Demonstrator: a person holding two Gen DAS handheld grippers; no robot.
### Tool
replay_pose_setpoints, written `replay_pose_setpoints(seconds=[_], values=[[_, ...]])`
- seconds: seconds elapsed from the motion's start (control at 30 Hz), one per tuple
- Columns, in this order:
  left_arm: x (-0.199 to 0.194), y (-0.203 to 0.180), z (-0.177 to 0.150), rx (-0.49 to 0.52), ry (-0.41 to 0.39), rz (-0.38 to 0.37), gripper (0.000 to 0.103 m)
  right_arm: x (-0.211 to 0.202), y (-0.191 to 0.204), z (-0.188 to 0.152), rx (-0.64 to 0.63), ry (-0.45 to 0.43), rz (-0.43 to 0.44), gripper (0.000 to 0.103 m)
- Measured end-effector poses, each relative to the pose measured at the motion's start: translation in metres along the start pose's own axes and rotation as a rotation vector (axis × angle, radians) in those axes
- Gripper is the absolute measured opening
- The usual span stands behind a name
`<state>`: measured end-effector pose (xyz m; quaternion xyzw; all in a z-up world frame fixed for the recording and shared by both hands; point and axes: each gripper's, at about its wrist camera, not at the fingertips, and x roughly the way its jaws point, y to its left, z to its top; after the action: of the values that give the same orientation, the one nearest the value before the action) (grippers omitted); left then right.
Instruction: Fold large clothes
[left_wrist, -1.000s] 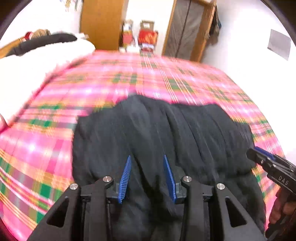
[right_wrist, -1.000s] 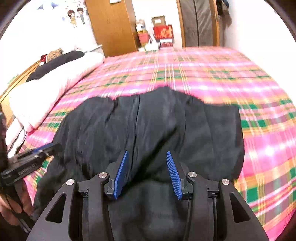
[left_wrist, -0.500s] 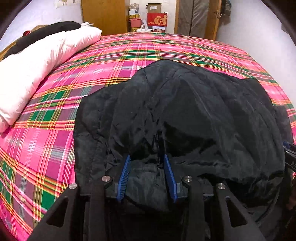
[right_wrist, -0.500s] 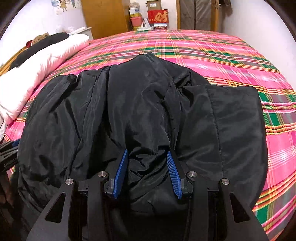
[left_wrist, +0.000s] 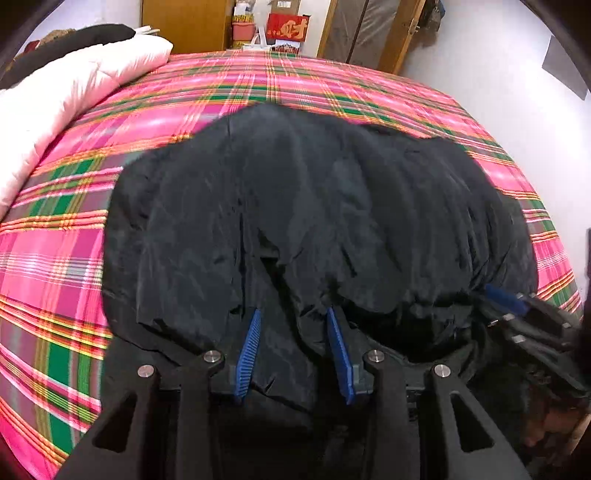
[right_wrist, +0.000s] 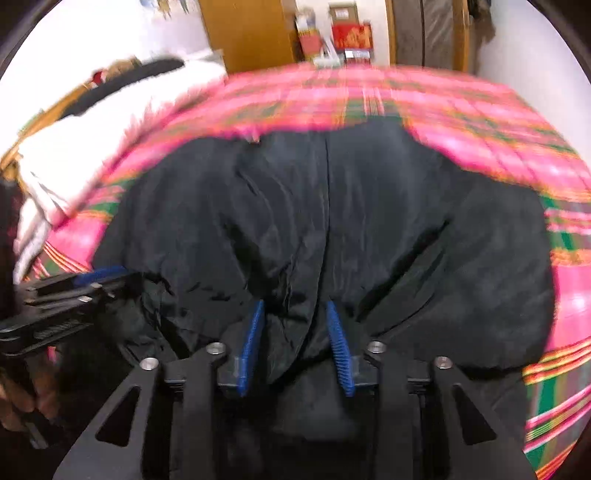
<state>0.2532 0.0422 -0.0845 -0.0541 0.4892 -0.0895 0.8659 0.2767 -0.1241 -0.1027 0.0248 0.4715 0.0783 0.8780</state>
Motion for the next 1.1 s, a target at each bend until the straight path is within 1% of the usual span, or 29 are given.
replay_pose_setpoints(seconds=[0.1, 0.27, 0.37, 0.53, 0.77, 0.83, 0.97, 1.03, 1.1], values=[[0.008, 0.000, 0.001, -0.002, 0.007, 0.006, 0.040, 0.011, -0.002, -0.007, -0.012, 0.015, -0.009, 0.031], [0.013, -0.014, -0.004, 0.024, -0.004, 0.050, 0.040, 0.015, -0.008, -0.012, -0.010, 0.032, 0.001, 0.031], [0.017, -0.014, -0.005, 0.018, -0.014, 0.049, 0.040, 0.018, -0.012, -0.015, 0.003, 0.038, 0.009, 0.031], [0.016, -0.015, -0.006, 0.019, -0.022, 0.055, 0.040, 0.020, -0.014, -0.013, -0.017, 0.045, -0.008, 0.031], [0.013, -0.018, -0.010, 0.029, -0.021, 0.063, 0.040, 0.026, 0.000, -0.013, -0.028, 0.036, -0.030, 0.031], [0.012, -0.020, -0.008, 0.035, -0.022, 0.069, 0.040, 0.026, 0.002, -0.013, -0.015, 0.039, -0.025, 0.031], [0.004, -0.022, -0.005, 0.026, -0.018, 0.072, 0.040, 0.008, 0.002, -0.009, 0.027, 0.062, -0.005, 0.031], [-0.006, -0.022, -0.004, 0.022, -0.028, 0.069, 0.040, -0.009, 0.006, -0.008, 0.028, 0.035, -0.021, 0.031], [-0.017, -0.023, -0.005, 0.024, -0.048, 0.071, 0.040, -0.028, 0.012, -0.010, 0.024, -0.006, -0.015, 0.031]])
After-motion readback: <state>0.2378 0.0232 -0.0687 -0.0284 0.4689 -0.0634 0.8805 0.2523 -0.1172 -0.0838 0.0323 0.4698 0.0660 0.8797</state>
